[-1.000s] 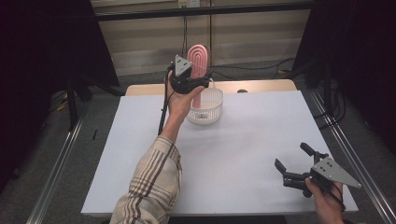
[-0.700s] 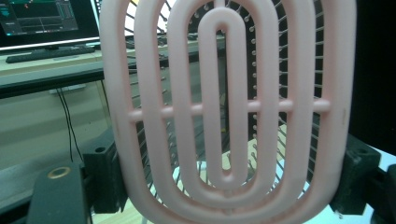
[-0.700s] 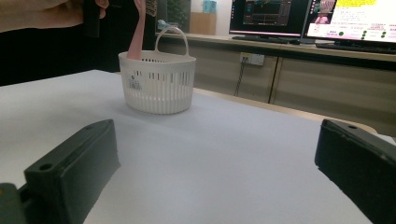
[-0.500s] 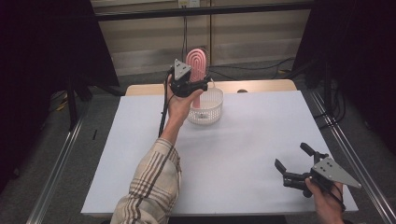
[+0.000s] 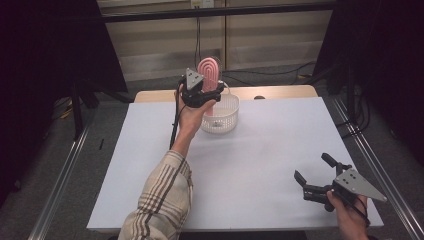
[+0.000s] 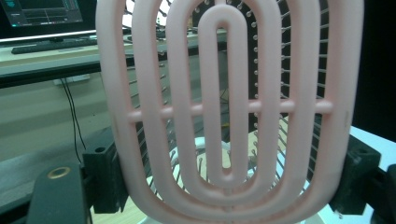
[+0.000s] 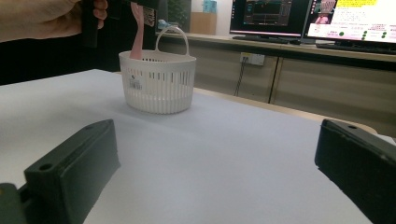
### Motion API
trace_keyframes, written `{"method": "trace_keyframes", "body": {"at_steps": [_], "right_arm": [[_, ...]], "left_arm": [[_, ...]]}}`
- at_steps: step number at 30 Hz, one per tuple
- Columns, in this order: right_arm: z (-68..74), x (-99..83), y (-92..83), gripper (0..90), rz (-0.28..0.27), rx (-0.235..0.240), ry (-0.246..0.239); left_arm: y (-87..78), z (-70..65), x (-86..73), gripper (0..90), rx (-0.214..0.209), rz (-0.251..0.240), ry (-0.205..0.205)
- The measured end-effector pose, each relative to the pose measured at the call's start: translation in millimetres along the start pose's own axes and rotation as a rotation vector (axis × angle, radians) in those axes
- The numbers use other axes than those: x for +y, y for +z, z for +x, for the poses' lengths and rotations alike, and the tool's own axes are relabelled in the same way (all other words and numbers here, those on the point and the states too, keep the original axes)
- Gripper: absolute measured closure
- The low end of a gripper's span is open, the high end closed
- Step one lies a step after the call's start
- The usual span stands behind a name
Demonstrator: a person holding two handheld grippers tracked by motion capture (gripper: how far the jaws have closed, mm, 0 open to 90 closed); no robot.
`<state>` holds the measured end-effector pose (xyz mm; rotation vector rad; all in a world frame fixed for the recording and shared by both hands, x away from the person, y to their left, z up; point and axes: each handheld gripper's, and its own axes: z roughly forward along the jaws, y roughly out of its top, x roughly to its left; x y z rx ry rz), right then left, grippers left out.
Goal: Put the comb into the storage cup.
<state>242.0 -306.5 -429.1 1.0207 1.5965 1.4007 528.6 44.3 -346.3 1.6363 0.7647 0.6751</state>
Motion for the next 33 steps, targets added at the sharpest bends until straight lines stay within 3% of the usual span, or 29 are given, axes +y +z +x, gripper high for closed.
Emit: {"method": "trace_keyframes", "body": {"at_steps": [6,13,16,33], "right_arm": [[0.3,0.1,0.1,0.0,0.004,-0.001,-0.007],[0.2,-0.1,-0.1,0.0,0.005,0.001,-0.003],[0.3,-0.1,0.1,0.0,0.006,0.001,-0.004],[0.5,-0.3,0.5,0.0,0.005,0.001,-0.004]], "left_arm": [[1.6,-0.9,-6.3,19.0,-0.007,0.006,-0.023],[1.8,-0.8,-9.9,19.0,-0.008,0.024,-0.013],[3.6,-2.5,-13.6,18.9,-0.007,0.042,0.01],[6.2,-2.7,-24.3,18.9,-0.032,0.067,-0.016]]}}
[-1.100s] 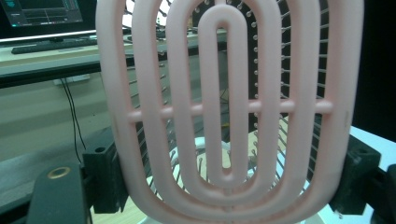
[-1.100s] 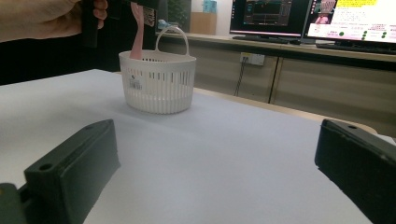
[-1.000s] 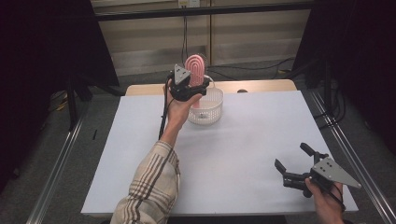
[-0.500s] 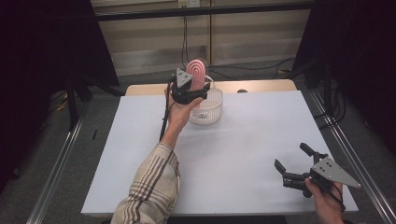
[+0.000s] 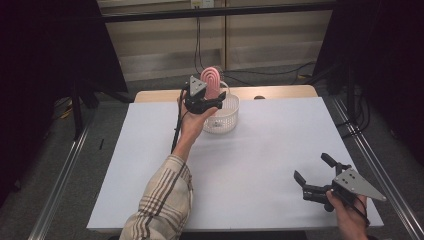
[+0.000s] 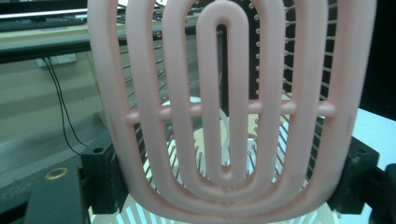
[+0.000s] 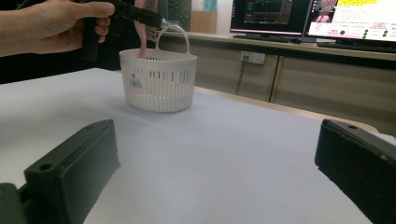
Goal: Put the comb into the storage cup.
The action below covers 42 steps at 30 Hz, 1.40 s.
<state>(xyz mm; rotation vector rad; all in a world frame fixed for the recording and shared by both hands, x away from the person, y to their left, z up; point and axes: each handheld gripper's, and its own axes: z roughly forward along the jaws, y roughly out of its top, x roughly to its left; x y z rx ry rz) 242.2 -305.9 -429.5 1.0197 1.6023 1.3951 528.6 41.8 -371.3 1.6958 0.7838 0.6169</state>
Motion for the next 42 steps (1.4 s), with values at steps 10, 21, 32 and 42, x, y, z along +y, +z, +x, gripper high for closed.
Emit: {"method": "trace_keyframes", "body": {"at_steps": [10,21,32,42], "right_arm": [[-0.6,-0.1,-0.4,0.0,0.0,0.0,0.002],[-0.2,-0.5,-0.1,0.0,0.01,0.006,-0.002],[0.2,-0.5,0.0,0.0,0.01,0.017,-0.001],[0.6,-1.0,1.2,0.0,0.017,0.018,-0.006]], "left_arm": [[-0.2,4.0,-6.7,18.9,0.001,0.009,-0.015],[1.0,5.8,-16.2,18.8,0.001,0.036,-0.02],[-2.6,11.8,-16.5,18.7,0.007,0.055,-0.014],[-8.7,25.5,-16.6,18.3,0.03,0.072,-0.041]]}}
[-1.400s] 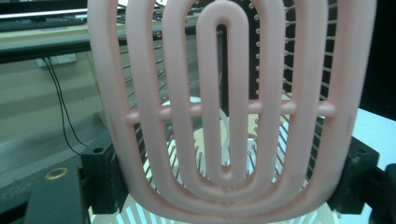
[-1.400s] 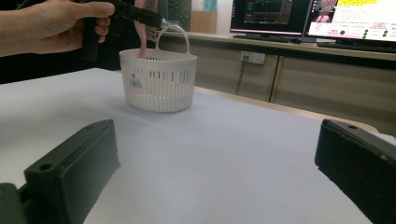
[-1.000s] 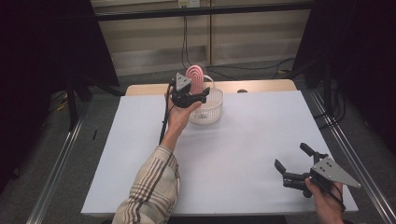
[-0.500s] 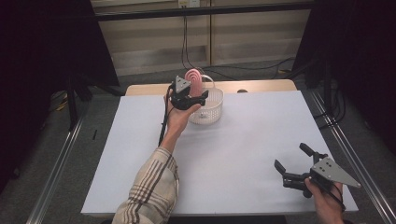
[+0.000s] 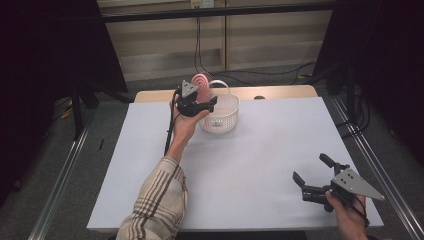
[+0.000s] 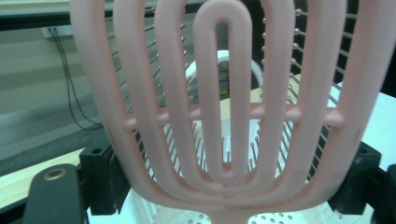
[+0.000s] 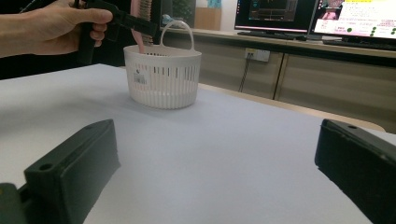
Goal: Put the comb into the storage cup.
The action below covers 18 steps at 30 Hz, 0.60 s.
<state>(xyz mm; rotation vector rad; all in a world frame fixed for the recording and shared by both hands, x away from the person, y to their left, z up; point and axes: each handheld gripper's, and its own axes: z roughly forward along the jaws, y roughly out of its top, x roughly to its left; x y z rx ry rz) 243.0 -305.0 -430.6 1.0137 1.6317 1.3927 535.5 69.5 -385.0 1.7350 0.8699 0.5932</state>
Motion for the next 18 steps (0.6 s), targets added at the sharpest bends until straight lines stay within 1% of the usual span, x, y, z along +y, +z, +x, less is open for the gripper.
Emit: {"method": "trace_keyframes", "body": {"at_steps": [2,4,5,8,15,16,18], "right_arm": [[-0.1,-0.1,0.0,0.0,0.001,0.0,0.0],[0.0,-0.1,0.0,0.0,0.003,-0.005,0.002],[-0.1,-0.3,0.2,0.0,0.004,-0.002,0.002],[0.2,-0.2,0.4,0.0,0.001,-0.001,0.003],[-0.1,-0.4,0.4,0.0,0.003,-0.002,0.003],[0.0,-0.4,0.4,0.0,0.003,-0.001,0.003],[0.2,-0.5,0.6,0.0,0.004,-0.001,0.004]], "left_arm": [[-0.6,1.9,-0.3,18.3,-0.012,0.0,-0.003],[-1.7,3.7,-0.1,18.3,-0.004,0.006,0.001],[-1.8,4.7,-0.3,18.3,-0.012,0.004,0.001],[-2.3,5.9,-0.4,18.1,-0.003,0.006,-0.007],[-2.8,7.6,-0.4,17.8,-0.004,0.007,-0.009],[-3.2,7.9,-0.5,17.8,-0.003,0.008,-0.012],[-3.4,8.5,-1.1,17.7,0.002,0.003,-0.032]]}}
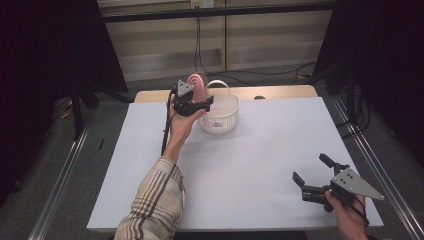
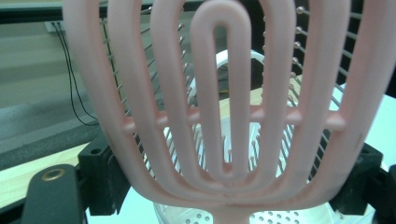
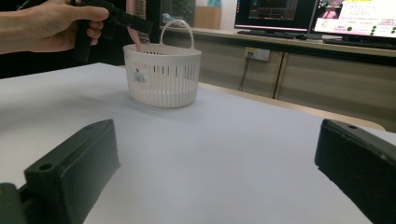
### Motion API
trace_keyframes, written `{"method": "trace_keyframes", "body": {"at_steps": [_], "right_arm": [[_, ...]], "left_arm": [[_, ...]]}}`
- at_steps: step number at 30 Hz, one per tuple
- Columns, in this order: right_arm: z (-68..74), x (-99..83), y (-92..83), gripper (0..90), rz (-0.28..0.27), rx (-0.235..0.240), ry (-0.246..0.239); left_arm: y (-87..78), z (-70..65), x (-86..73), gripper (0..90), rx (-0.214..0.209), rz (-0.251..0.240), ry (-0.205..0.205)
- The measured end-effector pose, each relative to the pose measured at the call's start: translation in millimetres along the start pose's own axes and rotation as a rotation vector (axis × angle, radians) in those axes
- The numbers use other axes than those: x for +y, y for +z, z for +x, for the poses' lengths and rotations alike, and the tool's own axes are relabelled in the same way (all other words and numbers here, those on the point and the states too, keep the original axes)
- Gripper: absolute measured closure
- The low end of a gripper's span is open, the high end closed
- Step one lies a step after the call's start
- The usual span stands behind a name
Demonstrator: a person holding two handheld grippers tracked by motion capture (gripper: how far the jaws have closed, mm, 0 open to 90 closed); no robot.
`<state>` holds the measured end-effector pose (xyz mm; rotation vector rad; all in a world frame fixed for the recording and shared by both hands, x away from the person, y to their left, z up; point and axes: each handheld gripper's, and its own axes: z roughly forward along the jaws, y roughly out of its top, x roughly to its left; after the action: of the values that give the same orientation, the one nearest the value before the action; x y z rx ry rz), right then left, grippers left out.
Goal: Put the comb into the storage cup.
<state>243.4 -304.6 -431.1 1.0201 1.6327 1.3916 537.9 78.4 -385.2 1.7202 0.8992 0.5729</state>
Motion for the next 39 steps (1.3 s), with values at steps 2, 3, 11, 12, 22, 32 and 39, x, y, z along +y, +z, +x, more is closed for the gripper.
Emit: {"method": "trace_keyframes", "body": {"at_steps": [2,3,11,12,22,32,39], "right_arm": [[-0.2,0.0,0.2,0.0,-0.001,-0.001,-0.001],[-0.1,0.0,0.2,0.0,0.0,-0.001,0.0],[0.1,-0.2,0.7,0.0,0.002,0.0,-0.001],[0.1,-0.2,0.8,0.0,0.001,0.001,-0.003],[0.0,-0.2,0.7,0.0,0.001,0.001,-0.004],[0.3,-0.3,0.8,0.0,0.002,0.002,-0.005],[0.3,-0.4,1.0,0.0,0.006,0.005,-0.005]], "left_arm": [[-0.2,0.5,0.1,17.7,-0.005,0.0,0.002],[-0.5,1.2,0.1,17.6,-0.003,0.002,0.005],[-4.6,10.2,0.1,15.7,0.016,0.004,-0.018],[-5.0,11.0,0.1,15.6,0.016,0.004,-0.015],[-8.1,17.1,-0.1,13.4,0.013,0.006,-0.002],[-12.6,17.7,0.7,11.1,-0.017,0.001,0.014],[-18.0,20.3,-3.7,9.4,-0.013,0.005,0.022]]}}
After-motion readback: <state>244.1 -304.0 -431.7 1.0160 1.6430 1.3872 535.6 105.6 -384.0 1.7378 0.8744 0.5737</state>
